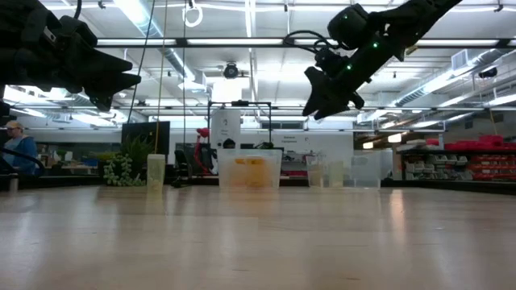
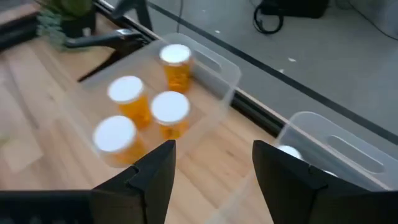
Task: Pick and place medicine bottles into bin by pill shape (circle, oval)
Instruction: Put the small yellow pill bottle into the right transparent bin
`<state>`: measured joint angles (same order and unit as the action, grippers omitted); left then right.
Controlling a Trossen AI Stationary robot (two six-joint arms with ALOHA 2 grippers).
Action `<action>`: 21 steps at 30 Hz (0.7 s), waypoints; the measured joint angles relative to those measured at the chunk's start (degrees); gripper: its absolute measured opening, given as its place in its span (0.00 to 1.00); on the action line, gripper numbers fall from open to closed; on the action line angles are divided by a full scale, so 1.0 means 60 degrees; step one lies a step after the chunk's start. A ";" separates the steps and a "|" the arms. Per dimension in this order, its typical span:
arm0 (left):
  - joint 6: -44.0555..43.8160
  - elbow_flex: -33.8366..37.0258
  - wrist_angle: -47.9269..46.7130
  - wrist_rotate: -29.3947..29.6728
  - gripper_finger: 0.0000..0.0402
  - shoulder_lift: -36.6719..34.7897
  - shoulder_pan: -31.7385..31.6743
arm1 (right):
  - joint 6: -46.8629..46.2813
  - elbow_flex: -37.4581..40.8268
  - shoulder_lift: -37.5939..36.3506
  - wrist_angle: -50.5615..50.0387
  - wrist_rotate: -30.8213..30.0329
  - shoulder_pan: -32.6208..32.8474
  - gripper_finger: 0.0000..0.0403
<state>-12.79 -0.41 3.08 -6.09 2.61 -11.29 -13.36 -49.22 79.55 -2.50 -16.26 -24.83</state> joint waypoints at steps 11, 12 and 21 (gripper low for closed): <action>0.0000 -0.0001 -0.0001 0.0000 0.43 0.0000 0.0000 | -0.0278 0.0001 -0.0004 0.0933 -0.0035 0.1099 0.55; 0.0002 0.0001 0.0002 -0.0004 0.43 0.0000 0.0000 | -0.0257 -0.0001 -0.0004 0.1082 -0.0035 0.1195 0.55; 0.0001 0.0000 -0.0001 0.0000 0.43 0.0000 0.0000 | -0.0252 0.0001 0.0000 0.1586 -0.0035 0.1761 0.55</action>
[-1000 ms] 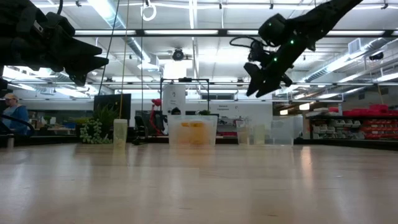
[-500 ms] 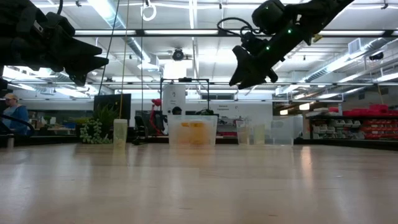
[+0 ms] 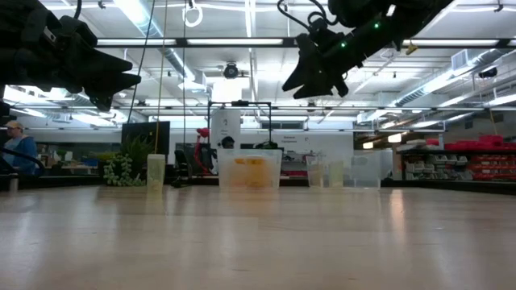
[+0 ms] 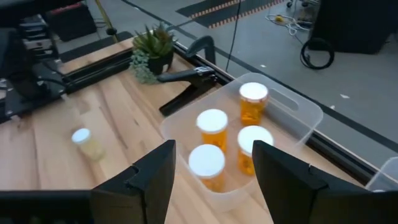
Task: Pick and place medicine bottles into bin by pill shape (circle, oval)
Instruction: Put the small yellow pill bottle into the right transparent bin
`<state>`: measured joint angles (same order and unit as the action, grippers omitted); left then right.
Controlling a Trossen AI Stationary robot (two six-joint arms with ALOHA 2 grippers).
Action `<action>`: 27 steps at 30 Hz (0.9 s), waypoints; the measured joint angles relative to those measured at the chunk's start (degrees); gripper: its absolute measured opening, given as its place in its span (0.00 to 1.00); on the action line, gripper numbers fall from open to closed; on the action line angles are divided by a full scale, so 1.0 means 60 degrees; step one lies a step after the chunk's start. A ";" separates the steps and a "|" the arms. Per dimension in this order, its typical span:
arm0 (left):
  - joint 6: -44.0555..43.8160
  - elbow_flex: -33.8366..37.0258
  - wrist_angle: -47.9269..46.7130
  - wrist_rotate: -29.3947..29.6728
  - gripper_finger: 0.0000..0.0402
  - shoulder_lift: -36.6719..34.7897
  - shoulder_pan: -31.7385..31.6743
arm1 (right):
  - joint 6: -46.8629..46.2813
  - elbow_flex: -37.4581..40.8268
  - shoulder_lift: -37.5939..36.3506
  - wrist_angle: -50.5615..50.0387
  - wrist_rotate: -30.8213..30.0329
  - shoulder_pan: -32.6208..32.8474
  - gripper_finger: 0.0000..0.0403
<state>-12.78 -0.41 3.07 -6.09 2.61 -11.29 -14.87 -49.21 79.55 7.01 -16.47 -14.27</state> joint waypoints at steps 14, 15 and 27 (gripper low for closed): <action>0.0000 0.0001 0.0000 0.0000 0.43 0.0000 0.0000 | 0.1489 -0.3673 0.3221 -0.1392 0.0217 0.1380 0.55; 0.0001 -0.0001 0.0000 0.0000 0.43 0.0000 0.0000 | 0.1710 -0.4165 0.3578 -0.1595 0.0346 0.1421 0.55; 0.0001 0.0001 0.0004 -0.0003 0.43 -0.0002 0.0000 | 0.3440 -0.8839 0.7029 -0.2775 0.2824 0.1357 0.55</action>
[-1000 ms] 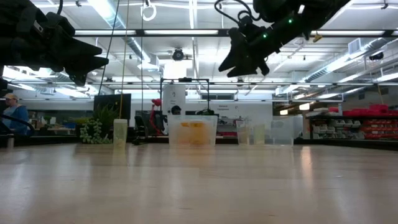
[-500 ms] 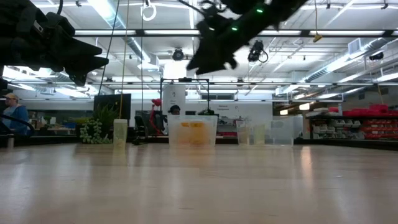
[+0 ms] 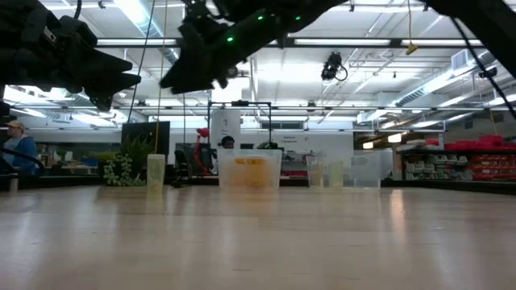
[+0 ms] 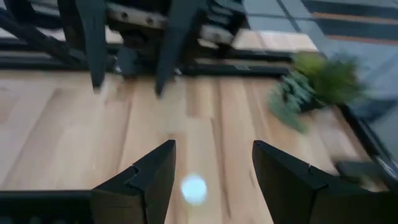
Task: Pick and place medicine bottles into bin by pill shape (circle, oval)
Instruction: Put the small yellow pill bottle into the right transparent bin
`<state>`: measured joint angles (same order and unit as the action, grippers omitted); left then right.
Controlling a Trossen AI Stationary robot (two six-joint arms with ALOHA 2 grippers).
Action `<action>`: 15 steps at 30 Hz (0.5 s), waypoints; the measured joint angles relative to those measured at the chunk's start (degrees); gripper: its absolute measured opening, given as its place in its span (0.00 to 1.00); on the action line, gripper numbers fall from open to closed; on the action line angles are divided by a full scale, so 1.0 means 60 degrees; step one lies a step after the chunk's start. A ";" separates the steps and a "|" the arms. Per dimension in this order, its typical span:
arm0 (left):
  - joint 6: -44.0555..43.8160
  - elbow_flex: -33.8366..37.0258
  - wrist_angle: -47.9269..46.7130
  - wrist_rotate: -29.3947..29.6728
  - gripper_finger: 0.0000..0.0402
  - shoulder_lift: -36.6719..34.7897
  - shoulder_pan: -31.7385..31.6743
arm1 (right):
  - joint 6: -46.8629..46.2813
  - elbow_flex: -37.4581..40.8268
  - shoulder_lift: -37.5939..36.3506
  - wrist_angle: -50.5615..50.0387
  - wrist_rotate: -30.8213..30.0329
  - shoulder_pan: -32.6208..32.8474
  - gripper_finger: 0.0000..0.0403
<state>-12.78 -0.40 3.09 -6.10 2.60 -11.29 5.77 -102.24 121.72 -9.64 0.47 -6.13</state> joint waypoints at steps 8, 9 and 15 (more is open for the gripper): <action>0.0000 0.0000 0.0003 0.0000 0.43 -0.0001 0.0000 | 0.0510 -0.2045 0.1773 -0.0708 0.0878 -0.0011 0.55; -0.0004 -0.0002 -0.0005 0.0003 0.43 0.0007 0.0000 | 0.0556 -0.2123 0.1898 -0.0613 0.0906 -0.0011 0.55; -0.0001 -0.0001 -0.0001 0.0001 0.43 0.0000 0.0000 | 0.0933 -0.2131 0.2330 -0.0398 0.0927 -0.0060 0.55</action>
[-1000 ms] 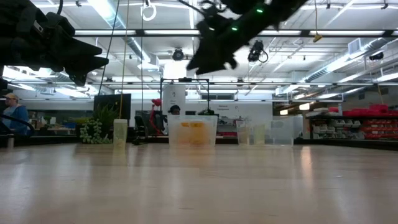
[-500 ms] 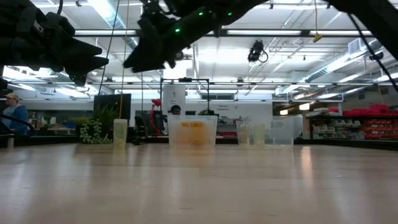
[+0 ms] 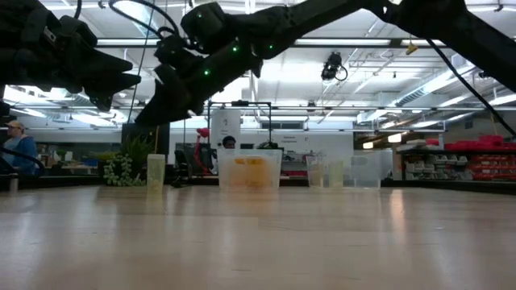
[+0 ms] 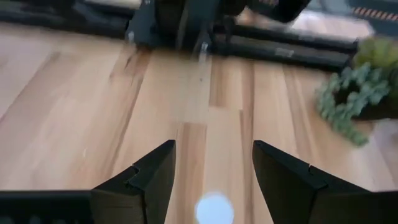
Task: Pick and place medicine bottles into bin by pill shape (circle, oval)
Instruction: Put the small yellow pill bottle into the right transparent bin
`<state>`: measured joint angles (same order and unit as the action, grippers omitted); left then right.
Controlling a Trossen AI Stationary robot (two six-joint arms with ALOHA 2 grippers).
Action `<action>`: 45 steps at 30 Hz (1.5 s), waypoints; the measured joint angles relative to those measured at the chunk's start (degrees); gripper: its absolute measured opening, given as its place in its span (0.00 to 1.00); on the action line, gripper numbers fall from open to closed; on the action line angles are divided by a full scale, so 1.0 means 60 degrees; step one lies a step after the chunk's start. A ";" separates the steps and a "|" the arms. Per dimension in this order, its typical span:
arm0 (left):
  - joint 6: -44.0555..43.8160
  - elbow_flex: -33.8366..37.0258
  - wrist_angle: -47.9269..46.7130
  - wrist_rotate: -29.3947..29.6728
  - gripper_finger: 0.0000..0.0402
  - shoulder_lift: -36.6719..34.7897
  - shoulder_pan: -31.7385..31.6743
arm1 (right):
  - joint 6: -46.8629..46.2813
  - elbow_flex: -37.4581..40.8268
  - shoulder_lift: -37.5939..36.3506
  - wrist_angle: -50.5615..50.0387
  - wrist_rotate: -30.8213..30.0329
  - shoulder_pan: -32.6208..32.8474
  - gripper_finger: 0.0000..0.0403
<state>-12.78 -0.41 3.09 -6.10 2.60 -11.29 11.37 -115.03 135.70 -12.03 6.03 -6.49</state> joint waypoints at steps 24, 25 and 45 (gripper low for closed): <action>-0.0003 0.0001 -0.0014 0.0002 0.43 0.0086 0.0000 | 0.0319 0.1120 0.0503 0.1275 0.0335 -0.0287 0.55; -0.0003 0.0001 -0.0014 0.0002 0.43 0.0086 0.0000 | 0.0296 0.1242 0.0503 0.1512 0.0361 -0.0269 0.55; -0.0001 -0.0003 -0.0018 0.0002 0.43 0.0084 0.0000 | -0.0185 0.2154 0.0488 0.2582 0.0260 -0.0254 0.48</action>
<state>-12.78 -0.43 2.98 -6.09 3.10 -11.29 10.25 -102.10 138.63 3.47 7.60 -8.01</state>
